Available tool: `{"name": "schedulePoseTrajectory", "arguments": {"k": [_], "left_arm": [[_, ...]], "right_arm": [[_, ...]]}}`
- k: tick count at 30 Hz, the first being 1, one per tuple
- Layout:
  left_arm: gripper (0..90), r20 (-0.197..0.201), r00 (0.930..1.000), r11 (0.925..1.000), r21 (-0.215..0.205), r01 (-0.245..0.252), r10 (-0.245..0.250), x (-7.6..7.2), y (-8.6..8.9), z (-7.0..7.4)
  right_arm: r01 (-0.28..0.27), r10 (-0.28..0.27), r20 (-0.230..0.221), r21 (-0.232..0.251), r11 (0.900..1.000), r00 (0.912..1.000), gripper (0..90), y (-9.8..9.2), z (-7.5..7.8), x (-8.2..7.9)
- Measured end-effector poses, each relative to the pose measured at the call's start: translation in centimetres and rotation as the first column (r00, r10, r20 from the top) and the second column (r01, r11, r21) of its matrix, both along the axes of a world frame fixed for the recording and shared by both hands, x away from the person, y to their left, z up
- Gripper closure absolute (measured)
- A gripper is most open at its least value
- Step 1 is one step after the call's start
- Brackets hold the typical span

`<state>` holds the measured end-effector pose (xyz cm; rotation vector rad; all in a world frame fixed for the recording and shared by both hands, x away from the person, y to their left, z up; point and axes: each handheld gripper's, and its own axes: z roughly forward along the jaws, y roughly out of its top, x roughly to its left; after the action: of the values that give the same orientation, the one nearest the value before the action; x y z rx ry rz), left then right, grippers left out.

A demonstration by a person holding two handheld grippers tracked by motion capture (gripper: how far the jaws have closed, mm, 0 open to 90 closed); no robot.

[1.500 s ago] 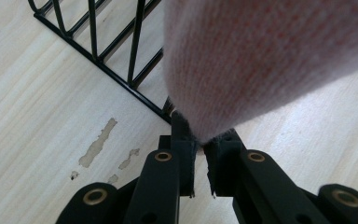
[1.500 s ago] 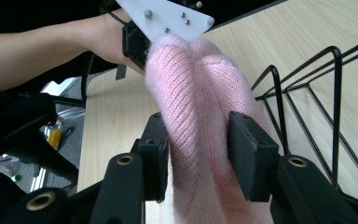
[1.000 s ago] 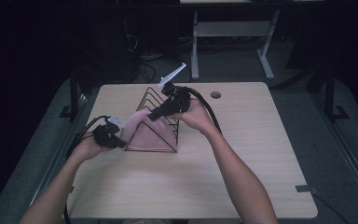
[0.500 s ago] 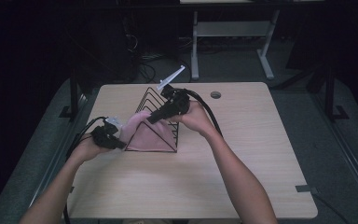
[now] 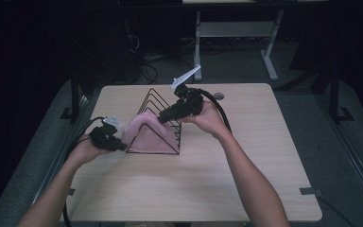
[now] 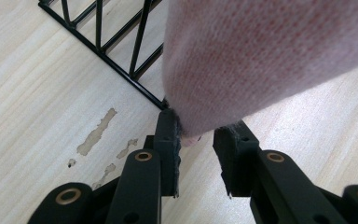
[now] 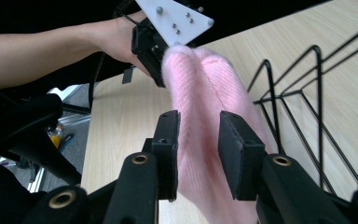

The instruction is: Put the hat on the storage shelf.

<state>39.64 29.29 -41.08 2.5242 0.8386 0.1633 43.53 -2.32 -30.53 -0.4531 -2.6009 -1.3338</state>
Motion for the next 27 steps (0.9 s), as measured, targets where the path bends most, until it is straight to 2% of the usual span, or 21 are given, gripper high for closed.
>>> {"name": "schedulePoseTrajectory", "arguments": {"k": [1, 6, 9, 14, 18, 20, 23, 27], "left_arm": [[70.0, 0.000, 0.9999, 0.9999, -0.012, -0.011, 0.011, -0.1, -0.1, -0.1], [67.9, 0.003, 0.9999, 0.9998, -0.015, -0.013, 0.013, -0.1, -0.1, -0.1], [67.1, 0.005, 1.0000, 1.0000, -0.005, -0.004, 0.004, 0.0, 0.0, 0.0], [67.1, 0.011, 0.9997, 0.9992, -0.035, -0.020, 0.021, -0.4, 0.5, 0.6], [66.8, 0.015, 0.9996, 0.9988, -0.043, -0.024, 0.024, -0.6, 0.7, 0.9], [66.5, 0.017, 0.9995, 0.9986, -0.048, -0.025, 0.025, -0.8, 0.7, 0.9], [66.1, 0.015, 0.9998, 0.9991, -0.039, -0.015, 0.016, -0.9, 0.8, 1.0], [65.1, 0.016, 0.9996, 0.9977, -0.063, -0.025, 0.026, -1.0, 0.9, 1.2]], "right_arm": [[0.002, -0.002, 0.003, 0.000, 1.000, 1.0000, 67.1, -0.1, 0.0, 0.0], [0.041, -0.040, -0.002, 0.003, 0.999, 0.9992, 65.9, -1.3, 0.2, 0.2], [0.057, -0.057, 0.002, 0.002, 0.998, 0.9984, 63.8, -1.9, 0.1, 0.3], [0.087, -0.087, 0.002, -0.016, 0.996, 0.9962, 60.4, -2.7, 0.1, 0.4], [0.102, -0.101, 0.011, -0.025, 0.995, 0.9948, 58.7, -3.3, 0.0, 0.6], [0.126, -0.126, -0.012, -0.027, 0.992, 0.9919, 56.4, -4.0, -0.2, 0.6], [0.141, -0.142, -0.012, -0.036, 0.989, 0.9898, 54.9, -4.4, -0.5, 0.7], [0.165, -0.166, -0.033, -0.045, 0.985, 0.9855, 52.0, -5.2, -0.7, 1.0]]}}
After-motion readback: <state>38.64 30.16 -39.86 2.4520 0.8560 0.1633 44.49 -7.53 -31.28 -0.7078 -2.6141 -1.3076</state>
